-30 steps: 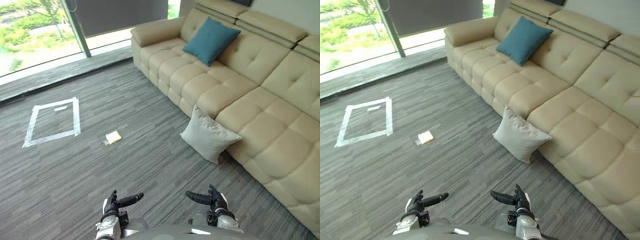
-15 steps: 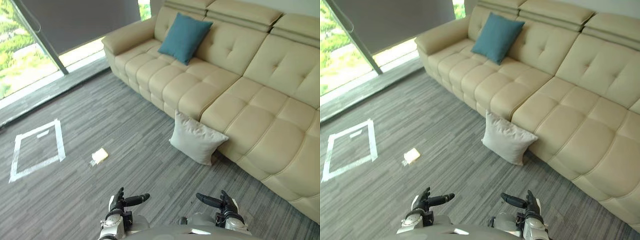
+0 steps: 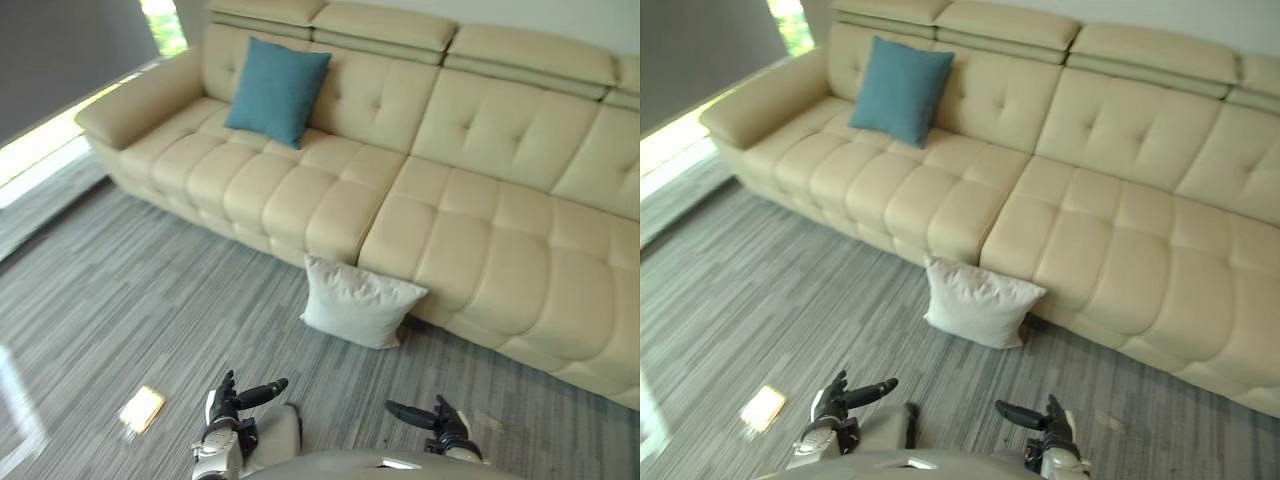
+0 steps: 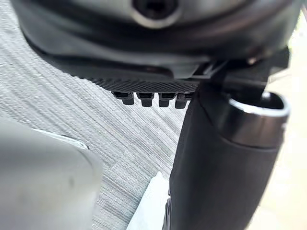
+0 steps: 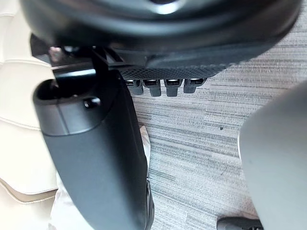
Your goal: Pick up cushions and gather them together orderly.
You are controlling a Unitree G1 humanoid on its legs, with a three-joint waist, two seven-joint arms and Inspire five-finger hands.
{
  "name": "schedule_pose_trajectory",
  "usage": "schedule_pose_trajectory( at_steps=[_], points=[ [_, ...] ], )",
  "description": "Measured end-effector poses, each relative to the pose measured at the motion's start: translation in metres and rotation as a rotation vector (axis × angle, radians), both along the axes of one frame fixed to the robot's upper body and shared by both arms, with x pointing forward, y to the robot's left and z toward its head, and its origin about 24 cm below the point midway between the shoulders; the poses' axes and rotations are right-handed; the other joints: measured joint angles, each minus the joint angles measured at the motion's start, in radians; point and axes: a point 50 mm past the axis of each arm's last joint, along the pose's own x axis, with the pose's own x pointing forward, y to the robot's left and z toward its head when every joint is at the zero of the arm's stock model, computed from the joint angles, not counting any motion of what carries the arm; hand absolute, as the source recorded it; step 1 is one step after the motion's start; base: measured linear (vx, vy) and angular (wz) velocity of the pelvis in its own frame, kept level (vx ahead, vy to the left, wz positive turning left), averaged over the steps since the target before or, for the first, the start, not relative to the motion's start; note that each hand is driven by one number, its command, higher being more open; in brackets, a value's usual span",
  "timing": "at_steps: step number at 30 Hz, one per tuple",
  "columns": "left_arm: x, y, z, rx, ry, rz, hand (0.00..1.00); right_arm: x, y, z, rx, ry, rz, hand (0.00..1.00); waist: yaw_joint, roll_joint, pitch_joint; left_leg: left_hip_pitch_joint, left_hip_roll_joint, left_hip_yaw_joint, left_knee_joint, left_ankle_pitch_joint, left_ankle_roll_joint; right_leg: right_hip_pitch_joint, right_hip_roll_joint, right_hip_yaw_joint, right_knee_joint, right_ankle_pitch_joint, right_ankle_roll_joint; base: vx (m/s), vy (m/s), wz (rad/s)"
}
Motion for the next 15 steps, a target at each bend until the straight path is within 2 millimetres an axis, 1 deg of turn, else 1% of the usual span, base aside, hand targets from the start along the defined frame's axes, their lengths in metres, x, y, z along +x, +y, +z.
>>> schedule_pose_trajectory(
  at_steps=[1, 2, 3, 4, 5, 7, 8, 9, 10, 11, 12, 13, 14, 15],
  points=[
    [-0.003, -0.002, -0.002, -0.008, 0.020, 0.002, 1.00, 0.006, -0.002, 0.002, -0.007, -0.016, 0.001, 1.00, 0.006, 0.022, 0.015, 0.081, 0.004, 0.026, -0.061, -0.008, 0.013, -0.042, -0.016, -0.029, 0.120, 0.030, 0.002, 0.29, 0.229, -0.85],
    [-0.007, -0.005, -0.005, -0.015, 0.040, 0.001, 1.00, 0.011, -0.003, 0.003, -0.012, -0.031, 0.006, 1.00, 0.009, 0.037, 0.024, 0.162, 0.008, 0.049, -0.122, -0.010, 0.015, -0.070, -0.025, -0.097, 0.208, 0.017, -0.017, 0.25, 0.196, -0.90],
    [-0.008, -0.007, -0.006, -0.017, 0.050, -0.002, 1.00, 0.013, -0.003, 0.004, -0.015, -0.041, 0.008, 1.00, 0.009, 0.046, 0.025, 0.196, 0.011, 0.056, -0.152, -0.010, 0.015, -0.080, -0.026, -0.132, 0.235, 0.012, -0.027, 0.15, 0.082, -0.57],
    [-0.009, -0.009, -0.006, -0.021, 0.057, -0.013, 1.00, 0.015, -0.003, 0.005, -0.017, -0.055, 0.007, 1.00, 0.006, 0.053, 0.024, 0.241, 0.015, 0.061, -0.190, -0.010, 0.015, -0.097, -0.023, -0.189, 0.256, 0.001, -0.043, 0.20, 0.037, -0.23],
    [-0.007, -0.011, -0.006, -0.021, 0.055, -0.033, 1.00, 0.017, -0.002, 0.006, -0.015, -0.067, 0.007, 1.00, 0.003, 0.055, 0.023, 0.276, 0.021, 0.062, -0.219, -0.010, 0.015, -0.125, -0.006, -0.244, 0.248, -0.013, -0.045, 0.21, -0.005, -0.10],
    [-0.004, -0.012, -0.006, -0.023, 0.050, -0.044, 1.00, 0.019, -0.002, 0.007, -0.016, -0.076, 0.008, 1.00, -0.003, 0.058, 0.024, 0.305, 0.030, 0.061, -0.244, -0.009, 0.013, -0.166, 0.026, -0.277, 0.207, -0.021, -0.053, 0.25, -0.111, 0.03],
    [-0.006, -0.013, -0.006, -0.025, 0.056, -0.044, 1.00, 0.022, -0.002, 0.008, -0.018, -0.083, 0.009, 1.00, -0.009, 0.063, 0.029, 0.322, 0.042, 0.062, -0.254, -0.008, 0.012, -0.196, 0.054, -0.287, 0.140, -0.020, -0.054, 0.32, -0.211, 0.04],
    [-0.006, -0.013, -0.007, -0.026, 0.057, -0.044, 1.00, 0.024, -0.003, 0.009, -0.019, -0.088, 0.009, 1.00, -0.009, 0.063, 0.032, 0.332, 0.047, 0.062, -0.256, -0.009, 0.007, -0.212, 0.062, -0.294, 0.085, -0.013, -0.055, 0.28, -0.206, 0.05],
    [-0.006, -0.012, -0.006, -0.024, 0.057, -0.046, 1.00, 0.025, -0.003, 0.009, -0.019, -0.092, 0.010, 1.00, -0.010, 0.057, 0.038, 0.344, 0.046, 0.060, -0.256, -0.013, -0.011, -0.214, 0.062, -0.302, 0.026, 0.058, -0.080, 0.29, -0.222, 0.07],
    [-0.007, -0.016, -0.008, -0.032, 0.064, -0.051, 1.00, 0.026, -0.003, 0.009, -0.020, -0.090, 0.011, 1.00, -0.015, 0.065, 0.038, 0.354, 0.054, 0.059, -0.255, -0.019, -0.030, -0.194, 0.077, -0.315, 0.022, 0.055, -0.098, 0.27, -0.232, 0.08],
    [-0.009, -0.023, -0.009, -0.051, 0.071, -0.067, 1.00, 0.026, -0.012, 0.010, -0.045, -0.089, 0.014, 1.00, -0.011, 0.091, 0.039, 0.352, 0.080, 0.056, -0.257, -0.005, -0.045, -0.185, 0.102, -0.326, 0.016, 0.059, -0.108, 0.26, -0.237, 0.06],
    [-0.009, -0.025, -0.009, -0.054, 0.071, -0.068, 1.00, 0.026, -0.013, 0.010, -0.048, -0.087, 0.015, 1.00, -0.011, 0.095, 0.041, 0.355, 0.083, 0.054, -0.259, -0.003, -0.046, -0.184, 0.105, -0.327, 0.015, 0.058, -0.111, 0.26, -0.295, 0.02],
    [-0.009, -0.028, -0.010, -0.059, 0.071, -0.083, 1.00, 0.025, -0.018, 0.010, -0.060, -0.080, 0.007, 1.00, -0.014, 0.106, 0.044, 0.369, 0.091, 0.048, -0.268, 0.016, -0.055, -0.166, 0.114, -0.332, 0.009, 0.045, -0.136, 0.22, -0.288, 0.05],
    [-0.009, -0.028, -0.010, -0.056, 0.073, -0.096, 1.00, 0.022, -0.021, 0.008, -0.063, -0.069, -0.014, 1.00, -0.016, 0.106, 0.046, 0.377, 0.094, 0.028, -0.268, 0.029, -0.054, -0.140, 0.117, -0.345, -0.002, 0.037, -0.150, 0.19, -0.271, 0.07]
  ],
)
